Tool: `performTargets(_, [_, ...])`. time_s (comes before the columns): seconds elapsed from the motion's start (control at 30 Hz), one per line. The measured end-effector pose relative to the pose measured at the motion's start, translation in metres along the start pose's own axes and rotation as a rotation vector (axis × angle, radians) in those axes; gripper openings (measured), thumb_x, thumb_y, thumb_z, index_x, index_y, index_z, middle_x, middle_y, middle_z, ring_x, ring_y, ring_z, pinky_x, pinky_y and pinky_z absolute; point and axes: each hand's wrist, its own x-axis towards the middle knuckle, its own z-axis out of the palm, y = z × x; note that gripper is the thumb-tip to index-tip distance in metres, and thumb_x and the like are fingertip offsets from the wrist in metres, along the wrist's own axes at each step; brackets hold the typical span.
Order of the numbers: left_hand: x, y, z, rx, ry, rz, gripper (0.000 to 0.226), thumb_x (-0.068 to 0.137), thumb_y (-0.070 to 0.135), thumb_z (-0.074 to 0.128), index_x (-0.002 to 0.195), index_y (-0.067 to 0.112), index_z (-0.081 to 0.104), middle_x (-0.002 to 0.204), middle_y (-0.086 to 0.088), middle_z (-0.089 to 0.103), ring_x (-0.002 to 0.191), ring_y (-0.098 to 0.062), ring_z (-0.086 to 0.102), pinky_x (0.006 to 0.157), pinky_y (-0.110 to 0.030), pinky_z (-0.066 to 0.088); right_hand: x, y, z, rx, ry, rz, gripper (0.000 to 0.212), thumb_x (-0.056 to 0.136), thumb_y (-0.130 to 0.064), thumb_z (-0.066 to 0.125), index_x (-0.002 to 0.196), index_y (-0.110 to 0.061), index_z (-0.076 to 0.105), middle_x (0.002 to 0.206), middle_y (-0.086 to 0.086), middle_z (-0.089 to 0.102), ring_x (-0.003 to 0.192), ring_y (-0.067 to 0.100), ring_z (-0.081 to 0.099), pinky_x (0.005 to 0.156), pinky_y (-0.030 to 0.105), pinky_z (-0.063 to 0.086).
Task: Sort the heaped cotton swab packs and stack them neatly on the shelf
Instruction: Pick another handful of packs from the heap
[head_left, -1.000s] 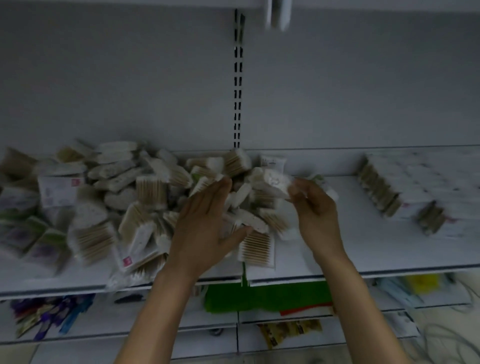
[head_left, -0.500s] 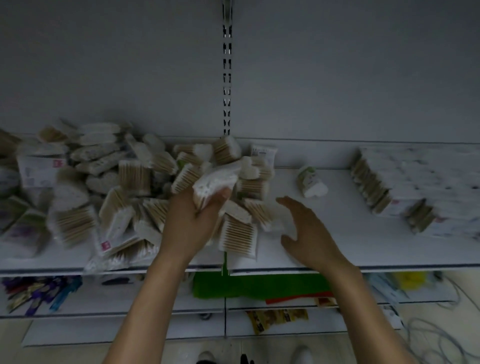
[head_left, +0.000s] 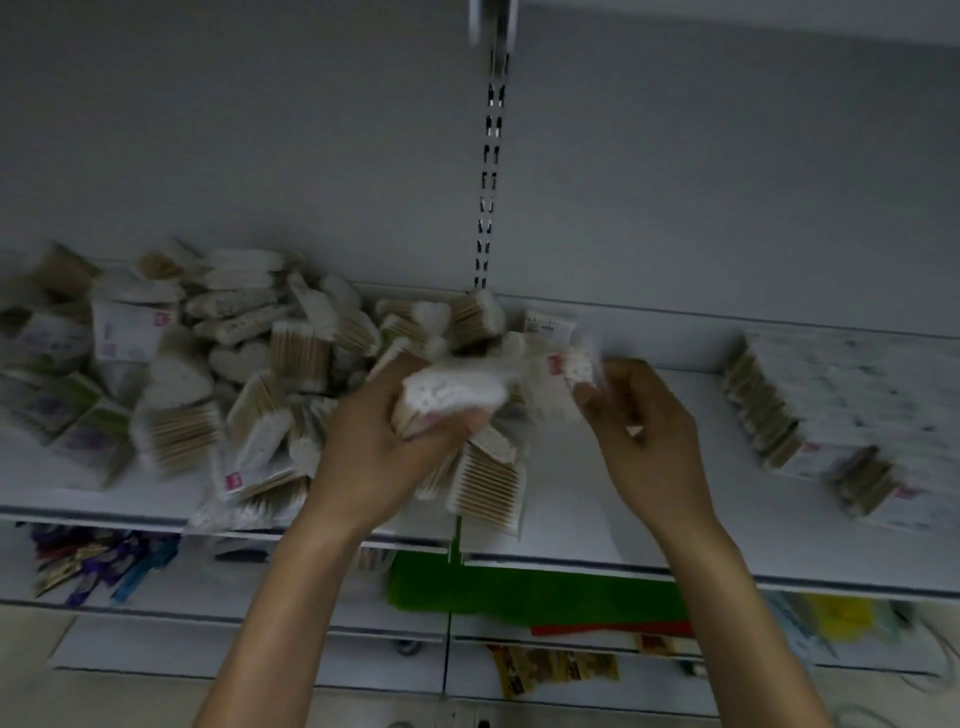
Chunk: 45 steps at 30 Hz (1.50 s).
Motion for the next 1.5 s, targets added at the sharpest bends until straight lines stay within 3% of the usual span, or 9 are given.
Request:
performTargets(0.1, [-0.006,0.008,-0.002,0.132,-0.181,0.026,0.055,0.063,0.039,0.087,0.109,0.044,0.057,0.119,0.031,0.056,0.107,0.019,0.052,0.081,-0.002,0.041,0.012,-0.022,0.000,0.145,-0.158,0.031,0.014,0.091,-0.018,0.061,0.089,-0.030,0.068,0.081,-0.012,0.069,0.078,-0.004,0.061,0.066,0.005,0.040])
performTargets(0.33, [-0.035,0.010,-0.015,-0.047,0.055,-0.134,0.088,0.065,0.031,0.080,0.135,0.038,0.028,0.117,0.036,0.049,0.098,0.020,0.056,0.075,-0.003,0.045,0.006,-0.055,0.051,0.345,-0.578,0.055,0.020,0.095,-0.023,0.053,0.089,-0.037,0.066,0.082,-0.026,0.068,0.082,-0.007,0.061,0.072,0.009,0.045])
performTargets(0.43, [-0.049,0.011,-0.028,-0.104,0.070,-0.178,0.031,0.071,0.028,0.084,0.098,0.026,0.070,0.086,0.013,0.074,0.079,0.004,0.068,0.066,-0.010,0.050,0.000,-0.071,0.066,0.414,-0.647,-0.034,0.023,0.098,-0.020,0.047,0.098,-0.034,0.065,0.089,-0.025,0.068,0.089,-0.006,0.063,0.075,0.008,0.045])
performTargets(0.53, [-0.067,0.012,-0.032,-0.180,0.297,-0.209,0.022,0.063,0.023,0.072,0.084,0.016,0.068,0.071,0.009,0.073,0.067,-0.002,0.069,0.058,-0.014,0.051,0.011,-0.084,0.082,0.330,-0.795,-0.104,0.018,0.098,-0.024,0.049,0.104,-0.024,0.066,0.093,-0.012,0.069,0.087,0.000,0.064,0.073,0.016,0.050])
performTargets(0.67, [-0.077,0.006,-0.041,-0.265,0.597,-0.237,0.028,0.064,0.024,0.071,0.089,0.012,0.067,0.072,0.005,0.074,0.066,-0.009,0.070,0.054,-0.019,0.053,0.045,-0.079,0.121,0.148,-0.663,-0.105,0.007,0.093,-0.032,0.058,0.098,-0.028,0.063,0.087,-0.011,0.064,0.082,0.006,0.060,0.076,0.025,0.046])
performTargets(0.77, [-0.078,-0.005,-0.063,-0.386,0.681,-0.273,0.047,0.062,0.027,0.085,0.101,0.009,0.065,0.082,0.001,0.075,0.074,-0.014,0.072,0.058,-0.024,0.055,0.077,-0.065,0.154,-0.130,-0.543,-0.191,0.053,0.086,-0.042,0.066,0.129,-0.017,0.048,0.119,0.000,0.058,0.107,0.016,0.056,0.090,0.030,0.045])
performTargets(1.0, [-0.048,-0.014,-0.113,-0.714,0.647,-0.229,0.096,0.025,0.054,0.094,0.105,0.010,0.066,0.095,-0.007,0.075,0.083,-0.022,0.072,0.067,-0.033,0.059,0.102,-0.051,0.189,-0.400,-0.419,-0.202,0.025,0.094,-0.032,0.055,0.101,-0.009,0.056,0.091,0.007,0.064,0.082,0.025,0.059,0.064,0.029,0.042])
performTargets(1.23, [-0.024,-0.021,-0.127,-0.916,0.423,-0.280,0.100,0.024,0.053,0.095,0.110,0.012,0.065,0.096,-0.006,0.074,0.085,-0.019,0.072,0.065,-0.030,0.058,0.084,-0.085,0.157,0.205,-0.302,0.015,0.020,0.096,-0.011,0.051,0.114,-0.019,0.055,0.078,0.000,0.064,0.062,0.006,0.058,0.060,0.019,0.048])
performTargets(1.5, [-0.018,-0.015,-0.125,-0.852,0.193,-0.342,0.046,0.060,0.043,0.086,0.096,0.017,0.073,0.092,-0.004,0.075,0.082,-0.019,0.072,0.063,-0.031,0.058,0.050,-0.131,0.150,0.072,-0.706,-0.160,0.017,0.096,-0.024,0.053,0.104,-0.040,0.055,0.078,0.017,0.066,0.073,0.032,0.063,0.069,0.049,0.053])
